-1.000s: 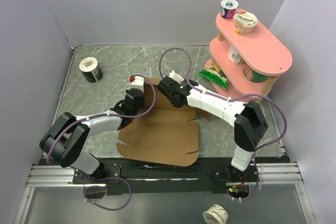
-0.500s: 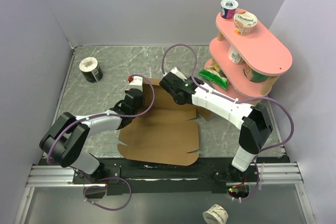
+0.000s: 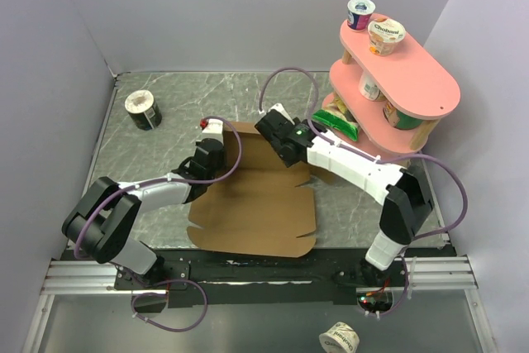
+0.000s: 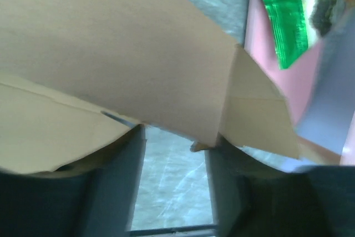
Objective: Fold the paper box
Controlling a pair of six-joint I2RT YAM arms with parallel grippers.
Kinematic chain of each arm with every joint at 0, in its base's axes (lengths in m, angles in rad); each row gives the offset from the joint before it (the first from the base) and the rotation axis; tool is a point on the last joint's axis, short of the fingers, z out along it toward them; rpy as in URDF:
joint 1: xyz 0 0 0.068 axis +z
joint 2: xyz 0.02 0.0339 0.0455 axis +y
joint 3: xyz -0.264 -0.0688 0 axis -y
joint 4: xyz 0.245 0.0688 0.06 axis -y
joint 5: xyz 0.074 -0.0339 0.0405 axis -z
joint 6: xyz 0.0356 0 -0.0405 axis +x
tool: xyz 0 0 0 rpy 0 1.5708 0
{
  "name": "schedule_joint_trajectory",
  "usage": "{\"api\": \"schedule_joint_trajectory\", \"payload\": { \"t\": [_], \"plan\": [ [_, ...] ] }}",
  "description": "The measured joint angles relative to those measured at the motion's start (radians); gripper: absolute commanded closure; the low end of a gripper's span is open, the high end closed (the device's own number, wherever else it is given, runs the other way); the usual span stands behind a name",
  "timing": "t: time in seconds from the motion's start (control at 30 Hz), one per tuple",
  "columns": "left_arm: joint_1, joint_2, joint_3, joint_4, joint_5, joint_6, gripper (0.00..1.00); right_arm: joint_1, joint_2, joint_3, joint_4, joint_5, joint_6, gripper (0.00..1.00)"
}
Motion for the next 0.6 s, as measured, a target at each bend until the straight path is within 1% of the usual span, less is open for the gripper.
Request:
{"api": "schedule_joint_trajectory", "payload": {
  "t": [0.03, 0.07, 0.13, 0.3, 0.37, 0.43, 0.5, 0.57, 0.6],
  "plan": [
    [0.001, 0.000, 0.000, 0.003, 0.009, 0.003, 0.99, -0.003, -0.010, -0.008, 0.016, -0.020, 0.001, 0.18],
    [0.001, 0.000, -0.001, 0.004, 0.019, 0.004, 0.99, -0.005, -0.022, -0.018, 0.031, -0.035, 0.002, 0.15],
    [0.001, 0.000, -0.001, 0.008, 0.040, 0.008, 0.99, -0.012, -0.059, -0.048, 0.069, -0.092, 0.002, 0.13],
    [0.004, 0.000, -0.001, 0.011, 0.074, 0.014, 0.99, -0.045, -0.219, -0.152, 0.135, -0.263, 0.002, 0.12],
    [0.006, 0.000, -0.002, 0.012, 0.087, 0.016, 0.99, -0.088, -0.298, -0.175, 0.154, -0.357, 0.014, 0.13],
    [0.009, 0.000, -0.004, 0.016, 0.096, 0.015, 0.99, -0.172, -0.378, -0.192, 0.192, -0.462, 0.045, 0.15],
    [0.011, 0.000, -0.006, 0.019, 0.106, 0.015, 0.99, -0.253, -0.444, -0.216, 0.241, -0.531, 0.075, 0.16],
    [0.013, 0.000, -0.008, 0.019, 0.112, 0.016, 0.99, -0.323, -0.495, -0.244, 0.276, -0.584, 0.102, 0.29],
    [0.014, 0.000, -0.009, 0.019, 0.113, 0.016, 0.99, -0.345, -0.508, -0.251, 0.282, -0.591, 0.111, 0.37]
  ]
}}
